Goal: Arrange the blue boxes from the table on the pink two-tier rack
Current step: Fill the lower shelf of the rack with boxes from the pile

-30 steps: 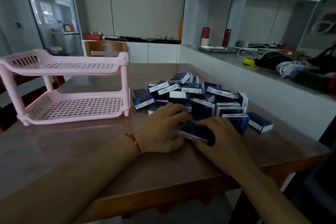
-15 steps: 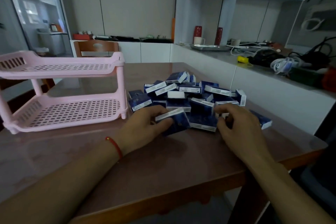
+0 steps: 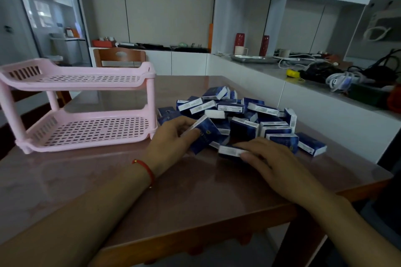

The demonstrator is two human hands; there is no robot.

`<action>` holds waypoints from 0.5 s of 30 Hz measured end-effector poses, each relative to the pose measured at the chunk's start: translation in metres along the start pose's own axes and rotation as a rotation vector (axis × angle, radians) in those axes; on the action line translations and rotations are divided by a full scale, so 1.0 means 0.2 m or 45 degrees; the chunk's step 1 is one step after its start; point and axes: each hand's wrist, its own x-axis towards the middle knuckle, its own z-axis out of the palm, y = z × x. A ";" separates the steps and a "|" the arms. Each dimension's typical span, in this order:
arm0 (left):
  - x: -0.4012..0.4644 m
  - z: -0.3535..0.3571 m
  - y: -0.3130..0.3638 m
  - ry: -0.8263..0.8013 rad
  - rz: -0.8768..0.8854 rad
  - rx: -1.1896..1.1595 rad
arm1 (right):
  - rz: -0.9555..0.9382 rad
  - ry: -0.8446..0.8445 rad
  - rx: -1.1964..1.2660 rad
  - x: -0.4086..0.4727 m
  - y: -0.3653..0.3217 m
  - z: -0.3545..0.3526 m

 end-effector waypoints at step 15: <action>-0.07 0.02 0.10 -0.359 -0.005 0.038 | 0.075 0.298 0.201 0.29 -0.11 0.10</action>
